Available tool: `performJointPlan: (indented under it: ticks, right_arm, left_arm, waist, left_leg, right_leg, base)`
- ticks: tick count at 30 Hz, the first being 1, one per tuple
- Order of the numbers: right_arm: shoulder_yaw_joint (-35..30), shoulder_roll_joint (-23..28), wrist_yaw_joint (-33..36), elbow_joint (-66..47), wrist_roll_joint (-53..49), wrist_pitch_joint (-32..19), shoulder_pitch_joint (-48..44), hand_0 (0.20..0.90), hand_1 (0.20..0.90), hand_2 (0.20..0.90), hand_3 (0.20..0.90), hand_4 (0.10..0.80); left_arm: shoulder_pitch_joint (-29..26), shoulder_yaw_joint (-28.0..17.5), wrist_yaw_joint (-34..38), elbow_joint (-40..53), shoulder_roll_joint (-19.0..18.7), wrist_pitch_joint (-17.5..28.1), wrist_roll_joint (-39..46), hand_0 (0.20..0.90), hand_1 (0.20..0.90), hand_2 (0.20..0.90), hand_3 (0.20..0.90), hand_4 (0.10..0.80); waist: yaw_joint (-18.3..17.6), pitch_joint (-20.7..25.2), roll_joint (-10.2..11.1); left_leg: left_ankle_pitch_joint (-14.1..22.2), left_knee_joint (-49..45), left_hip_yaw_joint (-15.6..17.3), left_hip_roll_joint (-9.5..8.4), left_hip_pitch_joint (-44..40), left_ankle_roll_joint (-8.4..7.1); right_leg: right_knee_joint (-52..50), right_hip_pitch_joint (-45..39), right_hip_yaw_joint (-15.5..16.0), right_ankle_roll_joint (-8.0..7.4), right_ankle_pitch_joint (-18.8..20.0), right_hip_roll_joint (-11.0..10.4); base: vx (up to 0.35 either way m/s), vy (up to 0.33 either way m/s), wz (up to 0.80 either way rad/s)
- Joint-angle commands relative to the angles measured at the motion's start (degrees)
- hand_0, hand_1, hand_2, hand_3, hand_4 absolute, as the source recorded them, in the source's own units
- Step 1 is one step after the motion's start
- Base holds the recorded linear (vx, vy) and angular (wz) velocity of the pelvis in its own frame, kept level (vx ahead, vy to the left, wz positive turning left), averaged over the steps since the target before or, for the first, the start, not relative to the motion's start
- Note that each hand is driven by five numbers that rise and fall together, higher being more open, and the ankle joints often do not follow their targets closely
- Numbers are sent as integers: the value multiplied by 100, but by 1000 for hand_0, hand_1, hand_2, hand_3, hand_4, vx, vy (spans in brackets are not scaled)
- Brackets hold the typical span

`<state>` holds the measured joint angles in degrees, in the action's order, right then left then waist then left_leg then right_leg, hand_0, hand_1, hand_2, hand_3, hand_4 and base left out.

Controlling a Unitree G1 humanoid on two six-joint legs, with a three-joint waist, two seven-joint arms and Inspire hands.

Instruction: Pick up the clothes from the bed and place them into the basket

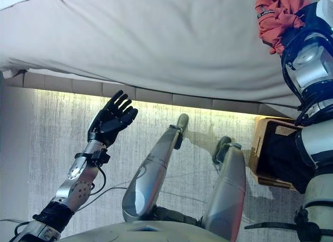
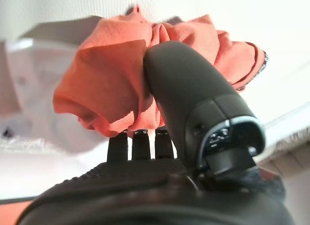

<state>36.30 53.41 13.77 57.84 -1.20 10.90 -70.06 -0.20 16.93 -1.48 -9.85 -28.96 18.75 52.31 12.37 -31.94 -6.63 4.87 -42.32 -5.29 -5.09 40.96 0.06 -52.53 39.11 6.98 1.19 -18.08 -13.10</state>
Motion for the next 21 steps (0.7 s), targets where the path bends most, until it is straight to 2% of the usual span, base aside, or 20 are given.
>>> performJointPlan:
  ticks: [1,3,4,5,10,13,15,21]
  right_arm:
    - [-232,766,446,-371,-77,-495,-502,300,300,300,200,100]
    - [-332,819,434,-432,-196,-611,-448,300,300,300,200,100]
    - [-445,851,427,-471,-284,-711,-380,300,300,300,200,100]
    - [-480,870,412,-484,-314,-759,-353,300,300,300,200,100]
    - [-791,950,432,-676,-470,-1132,-99,300,300,300,200,100]
    - [-939,1062,321,-882,-595,-1431,125,300,300,300,200,100]
    - [-1122,1153,163,-1110,-663,-1591,350,300,300,300,200,100]
    - [-1589,1273,113,-1547,-421,-1736,1173,300,300,300,200,100]
  left_arm:
    - [122,-512,31,287,-100,348,-71,900,900,900,900,800]
    - [112,-502,63,186,-67,311,-141,900,900,900,900,800]
    - [108,-510,37,102,-40,277,-172,900,900,900,900,800]
    - [108,-506,31,67,-34,255,-176,900,900,900,900,800]
    - [11,-367,-7,-261,128,80,-205,900,900,900,900,800]
    - [37,-163,-58,-485,285,-54,-375,900,900,900,900,800]
    - [91,4,-24,-883,345,-371,-706,900,900,900,900,800]
    - [-16,190,-113,-1516,440,-462,-931,900,900,900,900,800]
  waist:
    - [-18,220,270]
    - [-43,412,377]
    - [-71,562,440]
    - [-80,614,463]
    - [-213,1053,668]
    - [-387,1454,797]
    - [-528,1740,859]
    - [-876,2148,925]
  left_leg:
    - [1005,-72,231,37,-1120,187]
    - [971,143,217,111,-1473,163]
    - [791,391,219,169,-1633,164]
    - [777,466,216,189,-1711,157]
    - [572,1240,213,351,-2448,78]
    - [412,1992,352,443,-3048,12]
    - [369,2520,489,459,-3470,-23]
    - [189,3294,610,515,-3958,-8]
  right_leg:
    - [521,-1178,559,227,-7,337]
    - [789,-1562,578,229,9,344]
    - [1088,-1762,636,267,180,356]
    - [1188,-1853,634,265,197,376]
    - [2199,-2667,579,195,446,541]
    - [3067,-3242,502,82,703,644]
    - [3630,-3597,404,-44,887,702]
    - [4294,-3838,-24,-319,1279,765]
  base:
    - [76,30,-10]
    - [90,37,-10]
    - [56,41,-13]
    - [36,32,-15]
    - [112,19,-16]
    - [189,50,-19]
    - [180,66,-22]
    - [44,46,-27]
